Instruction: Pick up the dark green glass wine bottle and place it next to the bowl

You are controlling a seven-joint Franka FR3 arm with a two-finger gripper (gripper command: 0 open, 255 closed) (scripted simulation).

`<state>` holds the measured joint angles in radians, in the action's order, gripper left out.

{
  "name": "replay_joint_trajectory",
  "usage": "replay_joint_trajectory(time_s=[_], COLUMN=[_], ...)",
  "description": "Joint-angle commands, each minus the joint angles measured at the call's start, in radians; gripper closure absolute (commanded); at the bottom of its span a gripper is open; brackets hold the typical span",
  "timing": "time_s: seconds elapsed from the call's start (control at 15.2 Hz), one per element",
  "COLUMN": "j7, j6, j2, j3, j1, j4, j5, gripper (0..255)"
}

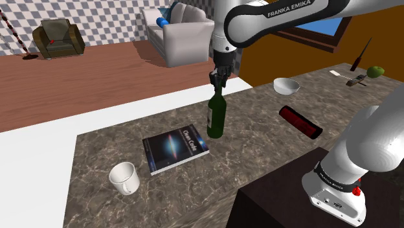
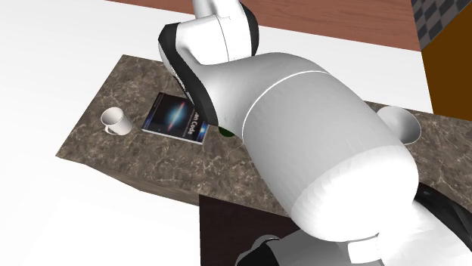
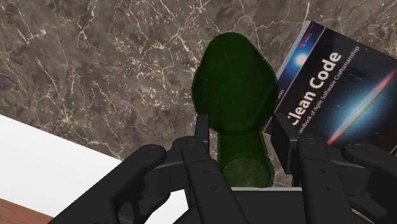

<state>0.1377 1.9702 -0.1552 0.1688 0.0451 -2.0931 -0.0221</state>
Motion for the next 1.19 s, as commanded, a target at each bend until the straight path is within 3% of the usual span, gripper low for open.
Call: replay_joint_trajectory(time_s=[0.0, 0.4, 1.12], j7=[0.000, 0.000, -0.008], j6=[0.000, 0.000, -0.147], j2=[0.000, 0.000, -0.015], j3=[0.000, 0.000, -0.002], j1=[0.000, 0.000, -0.001], j4=[0.000, 0.000, 0.132], j5=[0.000, 0.000, 0.003], gripper=[255, 255, 255])
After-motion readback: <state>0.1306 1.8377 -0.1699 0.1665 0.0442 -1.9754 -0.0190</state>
